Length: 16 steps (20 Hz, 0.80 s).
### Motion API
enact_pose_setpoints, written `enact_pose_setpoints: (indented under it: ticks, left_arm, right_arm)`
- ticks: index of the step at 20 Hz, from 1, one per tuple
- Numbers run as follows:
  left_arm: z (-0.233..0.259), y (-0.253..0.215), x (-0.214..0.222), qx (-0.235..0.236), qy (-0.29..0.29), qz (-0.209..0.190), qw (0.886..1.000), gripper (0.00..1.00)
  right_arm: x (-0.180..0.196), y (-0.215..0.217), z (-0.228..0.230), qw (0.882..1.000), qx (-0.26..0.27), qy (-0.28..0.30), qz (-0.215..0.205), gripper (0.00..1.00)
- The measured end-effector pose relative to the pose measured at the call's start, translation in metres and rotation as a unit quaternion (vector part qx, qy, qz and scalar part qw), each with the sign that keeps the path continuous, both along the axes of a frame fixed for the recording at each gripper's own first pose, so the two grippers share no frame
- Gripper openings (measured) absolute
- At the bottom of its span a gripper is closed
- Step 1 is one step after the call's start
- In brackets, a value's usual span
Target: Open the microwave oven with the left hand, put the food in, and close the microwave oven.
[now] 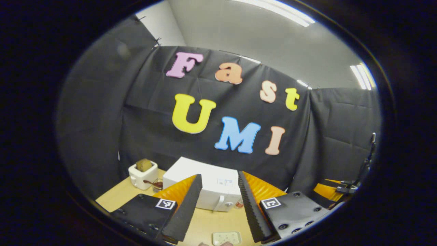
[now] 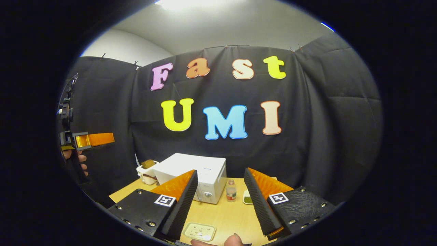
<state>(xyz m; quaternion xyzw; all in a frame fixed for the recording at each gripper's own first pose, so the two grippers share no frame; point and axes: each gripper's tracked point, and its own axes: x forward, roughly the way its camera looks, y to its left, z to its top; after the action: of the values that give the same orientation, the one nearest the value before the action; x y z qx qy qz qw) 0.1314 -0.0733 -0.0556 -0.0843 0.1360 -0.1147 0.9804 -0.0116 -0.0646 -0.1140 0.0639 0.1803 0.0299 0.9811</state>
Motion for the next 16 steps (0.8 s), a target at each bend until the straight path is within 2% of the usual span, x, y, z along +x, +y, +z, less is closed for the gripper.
enact_pose_setpoints:
  ticks: [2, 3, 4, 6, 8, 10, 11, 12, 16]
  left_arm:
    - [0.056, 0.002, -0.002, -0.003, -0.054, -0.002, 0.999, 0.8]
    - [0.071, 0.003, -0.006, -0.009, -0.07, -0.007, 0.997, 0.89]
    - [0.074, 0.009, -0.011, -0.013, -0.079, -0.01, 0.997, 0.9]
    - [0.062, 0.017, -0.014, -0.019, -0.07, -0.017, 0.997, 0.89]
    - [0.044, 0.038, -0.015, -0.011, -0.053, 0.0, 0.999, 0.95]
    - [0.041, 0.056, -0.021, 0.006, -0.065, 0.014, 0.998, 0.92]
    - [0.037, 0.059, -0.025, 0.017, -0.072, 0.012, 0.997, 0.95]
    - [0.035, 0.062, -0.031, 0.03, -0.078, 0.009, 0.996, 0.94]
    - [0.028, 0.076, -0.047, 0.057, -0.081, 0.012, 0.995, 0.92]
  right_arm:
    - [0.012, 0.006, 0.02, 1.0, -0.009, -0.013, -0.002, 0.84]
    - [0.016, 0.008, 0.03, 1.0, -0.009, -0.021, -0.007, 0.84]
    - [0.021, 0.013, 0.039, 0.999, -0.005, -0.03, -0.012, 0.84]
    - [0.03, 0.023, 0.052, 0.998, 0.01, -0.05, -0.022, 0.84]
    - [0.036, 0.032, 0.049, 0.998, 0.007, -0.055, -0.031, 0.84]
    - [0.04, 0.04, 0.046, 0.997, -0.027, -0.059, -0.033, 0.84]
    - [0.041, 0.043, 0.044, 0.996, -0.046, -0.063, -0.035, 0.84]
    - [0.043, 0.048, 0.045, 0.995, -0.058, -0.066, -0.04, 0.84]
    - [0.045, 0.08, 0.029, 0.997, -0.037, -0.056, -0.038, 0.84]
